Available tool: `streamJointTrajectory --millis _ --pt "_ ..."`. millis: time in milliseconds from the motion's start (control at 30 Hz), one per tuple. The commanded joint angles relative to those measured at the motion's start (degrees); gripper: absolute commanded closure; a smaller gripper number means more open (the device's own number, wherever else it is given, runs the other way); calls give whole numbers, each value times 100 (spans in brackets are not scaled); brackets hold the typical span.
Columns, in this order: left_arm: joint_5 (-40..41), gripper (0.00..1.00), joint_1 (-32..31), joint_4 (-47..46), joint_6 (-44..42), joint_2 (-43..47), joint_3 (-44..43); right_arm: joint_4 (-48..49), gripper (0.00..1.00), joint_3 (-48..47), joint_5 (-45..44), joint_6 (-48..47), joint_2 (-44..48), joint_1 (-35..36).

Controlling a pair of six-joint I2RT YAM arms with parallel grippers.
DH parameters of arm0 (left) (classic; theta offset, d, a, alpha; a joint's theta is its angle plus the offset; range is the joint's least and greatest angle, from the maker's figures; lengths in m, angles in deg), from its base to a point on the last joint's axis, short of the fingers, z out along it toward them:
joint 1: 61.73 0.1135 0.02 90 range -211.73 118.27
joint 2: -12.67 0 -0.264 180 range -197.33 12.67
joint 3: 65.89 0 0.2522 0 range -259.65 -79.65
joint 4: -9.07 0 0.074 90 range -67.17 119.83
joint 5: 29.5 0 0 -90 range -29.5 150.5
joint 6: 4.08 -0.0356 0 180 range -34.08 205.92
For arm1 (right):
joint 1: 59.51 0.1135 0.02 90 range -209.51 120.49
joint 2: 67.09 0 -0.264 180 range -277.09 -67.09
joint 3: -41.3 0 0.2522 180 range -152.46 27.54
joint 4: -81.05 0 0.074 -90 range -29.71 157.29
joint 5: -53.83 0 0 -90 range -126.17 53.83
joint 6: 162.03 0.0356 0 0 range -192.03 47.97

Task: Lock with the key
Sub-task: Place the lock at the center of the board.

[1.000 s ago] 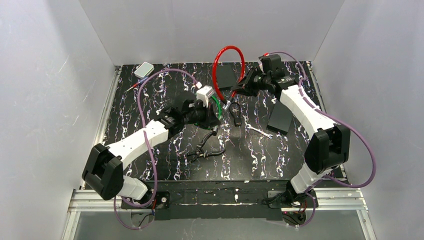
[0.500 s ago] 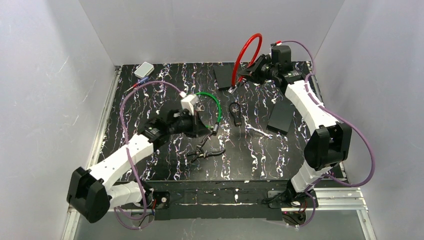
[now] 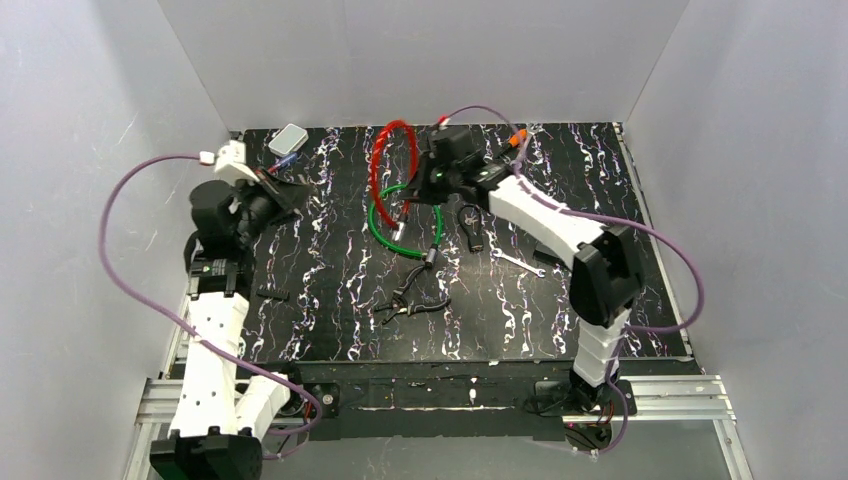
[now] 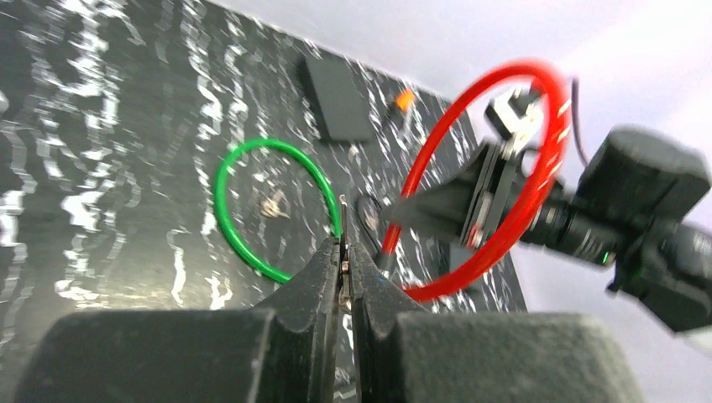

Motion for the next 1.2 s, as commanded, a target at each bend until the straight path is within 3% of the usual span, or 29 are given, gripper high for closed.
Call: streamJointTrajectory --millis 0,200,600,767,1067,1167 --pt "534 100 611 727 63 221 -486 1 99 -860 -603 -185 -587 657" --pt "842 100 1167 1161 29 162 -856 -363 99 -1755 -1078 -50 -1643 1355" --pt "477 100 1839 1063 -32 -163 -690 -342 96 -2818 -1000 675 -3113 1663" --pt "280 100 2027 1001 -92 -291 -486 -347 85 -2860 -912 885 -3309 1664" --pt "-47 100 2067 769 -126 -642 -280 -97 50 -2747 -399 1171 -3300 1668" --pt "-186 100 2067 770 -263 -752 -307 17 48 -2643 -223 1241 -3181 1663"
